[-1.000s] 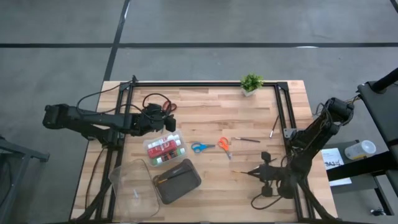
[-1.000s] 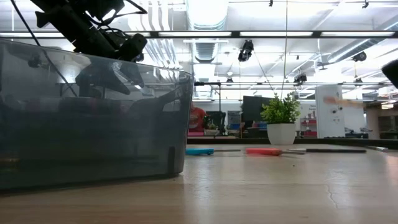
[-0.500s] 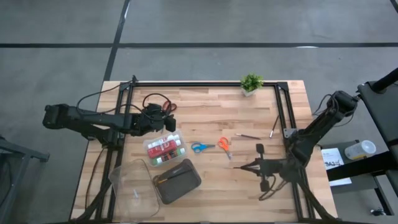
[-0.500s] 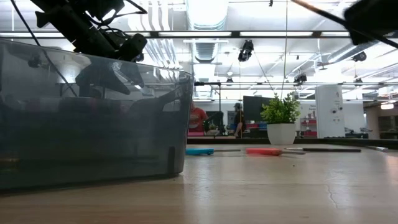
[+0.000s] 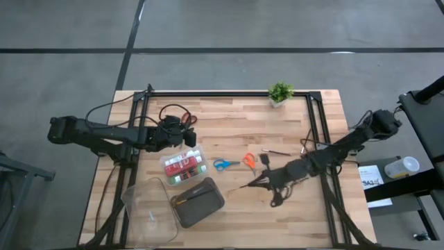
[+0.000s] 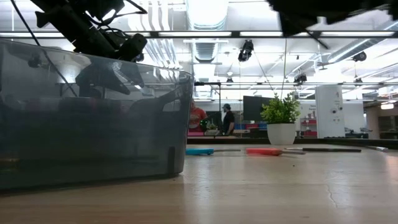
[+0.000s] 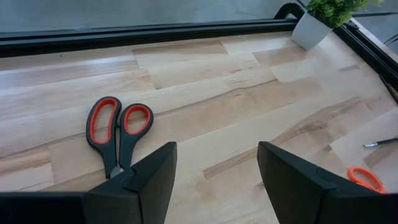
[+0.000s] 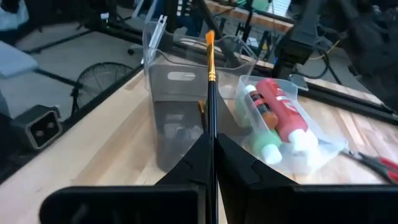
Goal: Pick & Place Paint Supplies
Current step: Put the gold paint brush into the black transparent bin, then put the middle silver paint brush into the black transparent bin
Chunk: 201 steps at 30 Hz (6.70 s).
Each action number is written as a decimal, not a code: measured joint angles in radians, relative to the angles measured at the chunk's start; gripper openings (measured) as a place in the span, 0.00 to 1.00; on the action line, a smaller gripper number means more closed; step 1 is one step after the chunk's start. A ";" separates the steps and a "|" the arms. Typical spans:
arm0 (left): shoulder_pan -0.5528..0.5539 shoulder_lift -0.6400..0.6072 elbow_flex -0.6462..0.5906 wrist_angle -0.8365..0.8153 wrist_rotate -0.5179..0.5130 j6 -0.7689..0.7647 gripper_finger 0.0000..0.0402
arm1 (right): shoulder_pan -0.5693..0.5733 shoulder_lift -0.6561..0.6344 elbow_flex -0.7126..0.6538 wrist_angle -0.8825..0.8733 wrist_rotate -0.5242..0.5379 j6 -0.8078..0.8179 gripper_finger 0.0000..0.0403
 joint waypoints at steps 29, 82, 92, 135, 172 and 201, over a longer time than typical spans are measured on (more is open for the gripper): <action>0.000 0.000 0.000 0.000 0.000 0.000 0.58 | -0.119 0.747 0.886 -0.414 -0.257 -0.166 0.03; 0.000 0.000 0.000 0.000 0.000 0.000 0.58 | -0.211 0.863 0.904 -0.302 -0.572 0.022 0.18; 0.000 0.000 0.000 0.000 0.000 0.000 0.58 | -0.213 0.812 0.896 -0.344 -0.572 -0.050 0.18; 0.000 0.000 0.000 -0.003 0.000 0.000 0.58 | -0.242 -0.564 -0.405 -0.680 0.330 0.353 0.18; 0.000 0.000 0.000 -0.003 0.000 0.000 0.58 | -0.325 -0.367 -0.558 -0.396 0.250 0.570 0.18; 0.000 0.000 0.000 -0.003 0.000 0.000 0.58 | -0.325 -0.346 -0.543 -0.331 0.235 0.516 0.18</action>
